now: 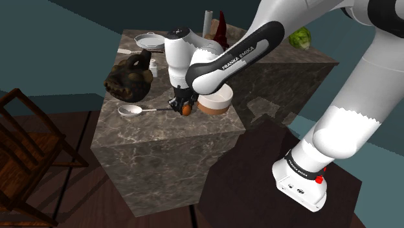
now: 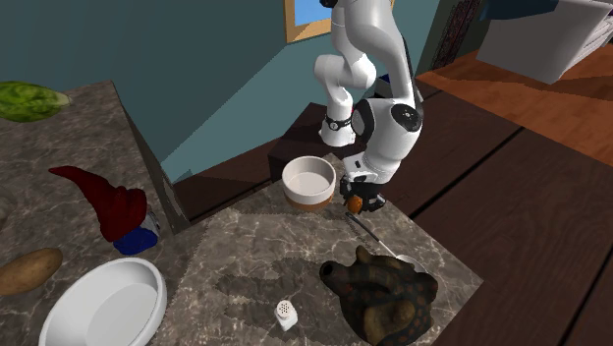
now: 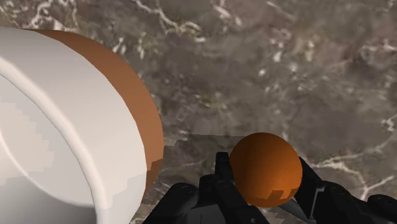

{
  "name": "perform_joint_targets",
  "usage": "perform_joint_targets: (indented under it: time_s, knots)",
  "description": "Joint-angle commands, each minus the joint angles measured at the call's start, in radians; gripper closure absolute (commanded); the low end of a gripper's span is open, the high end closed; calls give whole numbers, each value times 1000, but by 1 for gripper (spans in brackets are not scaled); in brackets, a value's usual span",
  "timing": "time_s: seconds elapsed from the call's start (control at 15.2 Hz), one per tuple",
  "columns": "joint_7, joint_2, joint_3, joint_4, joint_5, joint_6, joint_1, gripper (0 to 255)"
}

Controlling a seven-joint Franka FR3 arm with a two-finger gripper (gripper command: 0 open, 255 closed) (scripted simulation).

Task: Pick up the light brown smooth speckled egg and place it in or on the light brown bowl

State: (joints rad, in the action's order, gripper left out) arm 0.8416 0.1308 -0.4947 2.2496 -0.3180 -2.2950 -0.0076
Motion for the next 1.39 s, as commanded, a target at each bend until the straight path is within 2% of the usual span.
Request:
perform_joint_targets:
  time_s: [0.0, 0.2, 1.32]
  knots:
    - [0, 0, 0, 0, 0, 0, 0, 255]
    - [0, 0, 0, 0, 0, 0, 0, 255]
    - [-114, -147, -12, -86, 125, 199, -9, 255]
